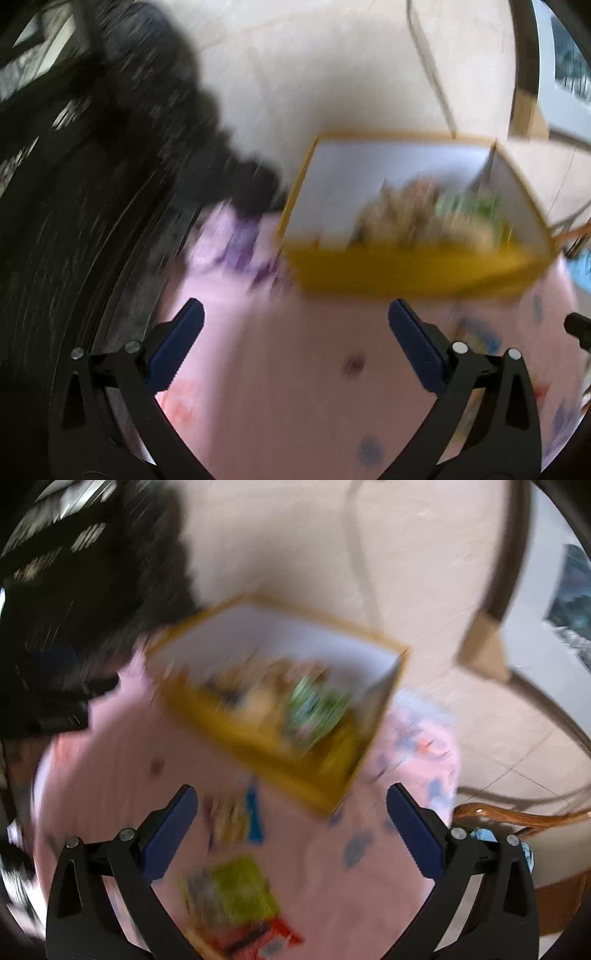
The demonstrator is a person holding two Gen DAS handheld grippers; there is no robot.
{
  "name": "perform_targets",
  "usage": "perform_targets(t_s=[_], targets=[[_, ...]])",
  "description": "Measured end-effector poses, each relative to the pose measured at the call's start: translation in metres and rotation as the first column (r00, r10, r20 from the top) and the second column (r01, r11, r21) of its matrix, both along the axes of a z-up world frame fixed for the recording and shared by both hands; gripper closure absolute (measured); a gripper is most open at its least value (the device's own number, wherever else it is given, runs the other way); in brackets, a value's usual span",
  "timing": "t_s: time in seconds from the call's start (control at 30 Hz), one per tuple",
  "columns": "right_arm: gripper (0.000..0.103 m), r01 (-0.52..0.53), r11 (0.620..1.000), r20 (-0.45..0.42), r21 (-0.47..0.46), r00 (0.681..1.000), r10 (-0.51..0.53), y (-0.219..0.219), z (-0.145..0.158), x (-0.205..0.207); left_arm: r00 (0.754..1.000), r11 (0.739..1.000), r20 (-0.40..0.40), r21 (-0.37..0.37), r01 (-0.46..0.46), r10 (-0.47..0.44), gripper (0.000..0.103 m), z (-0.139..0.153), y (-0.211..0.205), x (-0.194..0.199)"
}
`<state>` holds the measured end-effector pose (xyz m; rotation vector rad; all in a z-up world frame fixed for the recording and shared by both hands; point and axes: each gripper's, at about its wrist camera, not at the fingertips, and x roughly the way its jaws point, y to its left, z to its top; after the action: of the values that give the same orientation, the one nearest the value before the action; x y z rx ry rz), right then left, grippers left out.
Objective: Organize snacks
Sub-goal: 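Grasp the cartoon-printed white snack bag with the right tool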
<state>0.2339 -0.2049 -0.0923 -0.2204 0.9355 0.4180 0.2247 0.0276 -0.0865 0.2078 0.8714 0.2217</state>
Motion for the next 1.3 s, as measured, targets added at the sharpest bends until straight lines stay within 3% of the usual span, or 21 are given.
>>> perform_targets(t_s=[0.1, 0.2, 0.33, 0.47, 0.53, 0.6, 0.67, 0.87, 0.93, 1.03, 1.17, 1.3], targets=[[0.001, -0.066, 0.998, -0.066, -0.016, 0.996, 0.065, 0.014, -0.048, -0.011, 0.994, 0.995, -0.079, -0.066, -0.081, 0.076, 0.002, -0.027, 0.018, -0.062], [0.001, -0.064, 0.998, -0.124, 0.006, 0.990, 0.064, 0.033, -0.081, -0.005, 0.979, 0.982, -0.158, -0.116, -0.150, 0.131, 0.002, -0.054, 0.026, -0.116], [0.001, -0.028, 0.999, -0.132, 0.036, 0.991, 0.033, 0.052, -0.104, 0.009, 0.943, 0.974, -0.273, -0.067, -0.217, 0.191, 0.002, -0.083, 0.029, -0.165], [0.001, -0.031, 0.999, -0.182, 0.012, 0.983, 0.033, 0.070, -0.129, 0.022, 0.925, 0.949, -0.311, -0.153, -0.275, 0.218, 0.002, -0.094, 0.033, -0.198], [0.008, -0.004, 1.000, -0.177, -0.020, 0.984, 0.000, 0.072, -0.138, 0.023, 0.918, 0.939, -0.333, -0.187, -0.290, 0.217, 0.002, -0.099, 0.029, -0.202], [0.038, 0.018, 1.000, -0.149, -0.021, 0.989, -0.021, 0.071, -0.136, 0.019, 0.919, 0.940, -0.336, -0.191, -0.282, 0.207, 0.002, -0.104, 0.021, -0.202], [0.049, 0.022, 1.000, -0.157, 0.005, 0.987, -0.021, 0.067, -0.131, 0.015, 0.923, 0.949, -0.333, -0.176, -0.260, 0.191, 0.002, -0.108, 0.012, -0.198], [0.050, 0.077, 0.993, -0.198, 0.088, 0.978, -0.058, 0.041, -0.114, -0.003, 0.930, 0.963, -0.320, -0.139, -0.232, 0.178, 0.002, -0.127, -0.005, -0.169], [0.050, 0.092, 0.990, -0.196, 0.110, 0.978, -0.069, 0.030, -0.105, -0.011, 0.917, 0.962, -0.347, -0.115, -0.249, 0.196, 0.002, -0.136, -0.006, -0.162], [0.050, 0.086, 0.987, -0.174, 0.137, 0.983, -0.061, 0.014, -0.089, -0.027, 0.919, 0.937, -0.331, -0.196, -0.289, 0.214, 0.002, -0.141, 0.001, -0.163], [0.050, 0.073, 0.987, -0.141, 0.146, 0.989, -0.052, 0.000, -0.072, -0.041, 0.931, 0.920, -0.312, -0.277, -0.278, 0.187, 0.033, -0.139, -0.001, -0.158], [0.050, 0.077, 0.984, -0.128, 0.159, 0.990, -0.057, -0.009, -0.064, -0.050, 0.950, 0.952, -0.284, -0.231, -0.202, 0.133, 0.054, -0.135, -0.013, -0.151]])
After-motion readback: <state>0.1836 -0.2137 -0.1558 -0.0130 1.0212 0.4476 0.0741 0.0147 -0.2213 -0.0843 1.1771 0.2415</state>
